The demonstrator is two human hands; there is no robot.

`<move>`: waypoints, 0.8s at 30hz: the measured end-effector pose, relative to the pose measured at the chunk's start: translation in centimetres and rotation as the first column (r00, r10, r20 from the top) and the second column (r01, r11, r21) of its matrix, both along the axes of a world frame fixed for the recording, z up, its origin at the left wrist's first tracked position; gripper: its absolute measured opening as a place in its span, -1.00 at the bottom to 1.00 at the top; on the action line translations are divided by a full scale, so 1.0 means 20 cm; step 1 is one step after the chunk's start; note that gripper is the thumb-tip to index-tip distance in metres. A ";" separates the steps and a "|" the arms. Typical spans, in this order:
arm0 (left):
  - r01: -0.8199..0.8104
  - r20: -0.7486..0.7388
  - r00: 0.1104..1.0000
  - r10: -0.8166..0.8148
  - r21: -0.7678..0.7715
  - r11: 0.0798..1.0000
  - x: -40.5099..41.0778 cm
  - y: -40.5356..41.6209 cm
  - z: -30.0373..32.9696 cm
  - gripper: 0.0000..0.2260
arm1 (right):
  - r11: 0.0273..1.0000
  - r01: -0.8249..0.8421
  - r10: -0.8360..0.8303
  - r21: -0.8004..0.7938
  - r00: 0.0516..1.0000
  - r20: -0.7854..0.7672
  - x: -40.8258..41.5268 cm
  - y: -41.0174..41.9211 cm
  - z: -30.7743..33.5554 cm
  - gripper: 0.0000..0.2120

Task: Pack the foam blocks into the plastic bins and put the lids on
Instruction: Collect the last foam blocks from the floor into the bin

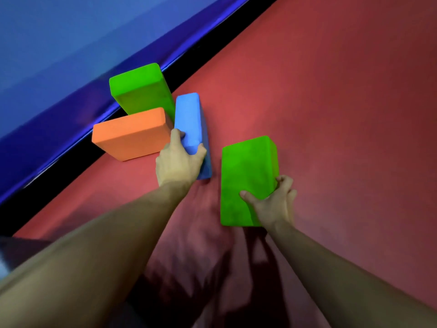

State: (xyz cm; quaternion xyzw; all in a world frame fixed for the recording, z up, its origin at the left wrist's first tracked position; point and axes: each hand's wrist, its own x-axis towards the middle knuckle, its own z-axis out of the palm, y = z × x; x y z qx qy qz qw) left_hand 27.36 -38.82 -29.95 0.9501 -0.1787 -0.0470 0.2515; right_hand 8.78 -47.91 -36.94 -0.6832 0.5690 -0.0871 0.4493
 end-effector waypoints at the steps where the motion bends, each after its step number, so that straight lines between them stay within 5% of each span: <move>1: -0.023 -0.029 0.999 0.022 -0.039 0.999 -0.05 0.04 0.07 -0.57 | 0.999 0.032 -0.032 -0.015 0.999 0.022 -0.04 0.03 0.04 -0.15; 8: -0.094 -0.073 0.994 0.078 -0.259 0.961 -0.50 0.47 0.65 -0.62 | 0.981 0.170 -0.148 -0.091 0.965 0.216 -0.28 0.32 0.52 -0.17; 16: -0.155 0.051 0.978 0.202 -0.469 0.869 -1.15 1.29 1.59 -0.62 | 0.998 0.030 -0.008 -0.055 0.931 0.366 -0.68 1.00 1.45 -0.16; 24: -0.350 0.020 0.872 0.489 -0.672 0.652 -1.90 2.33 2.30 -0.59 | 0.991 -0.115 0.136 -0.073 0.840 0.525 -1.27 1.86 2.24 -0.19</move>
